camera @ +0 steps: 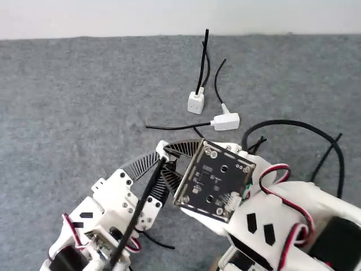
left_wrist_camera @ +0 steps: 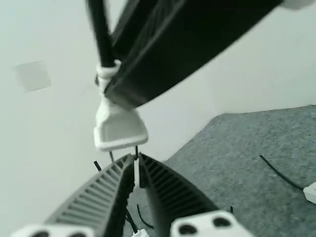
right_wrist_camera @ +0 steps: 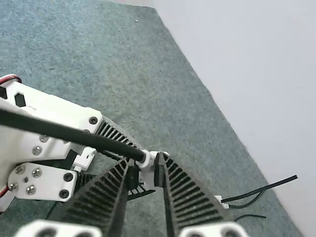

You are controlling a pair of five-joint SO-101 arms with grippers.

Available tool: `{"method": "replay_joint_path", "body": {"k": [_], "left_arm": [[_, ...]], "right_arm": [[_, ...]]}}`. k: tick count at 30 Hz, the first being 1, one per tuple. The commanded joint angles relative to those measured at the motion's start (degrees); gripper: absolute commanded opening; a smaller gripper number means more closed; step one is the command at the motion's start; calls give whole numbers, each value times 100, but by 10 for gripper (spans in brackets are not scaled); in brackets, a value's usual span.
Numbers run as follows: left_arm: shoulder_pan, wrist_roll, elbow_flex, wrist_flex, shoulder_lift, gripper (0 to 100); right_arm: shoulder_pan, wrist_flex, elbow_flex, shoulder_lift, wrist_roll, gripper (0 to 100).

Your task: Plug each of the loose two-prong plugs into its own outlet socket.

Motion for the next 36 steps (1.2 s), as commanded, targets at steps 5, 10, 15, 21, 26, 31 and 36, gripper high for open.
{"method": "replay_joint_path", "body": {"k": [5,10,15,21,26,31,36], "left_arm": [[-79,79,-31,26,-18,12],[-79,79,-31,62,-18,12],[-79,70,48,62,-18,12],[-62,62,462,-255,-18,12],[-70,70,567,-325,-18,12],[-79,70,576,-316,-18,12],[-62,70,690,-343,-18,12]], "right_arm": [[-13,233,158,-84,-105,9],[-4,233,519,-84,-105,9],[382,180,527,-75,-114,9],[673,84,545,-13,-114,9],[673,-66,563,-4,-114,9],[831,-66,554,-75,-114,9],[1666,-84,281,-13,-62,9]]}}
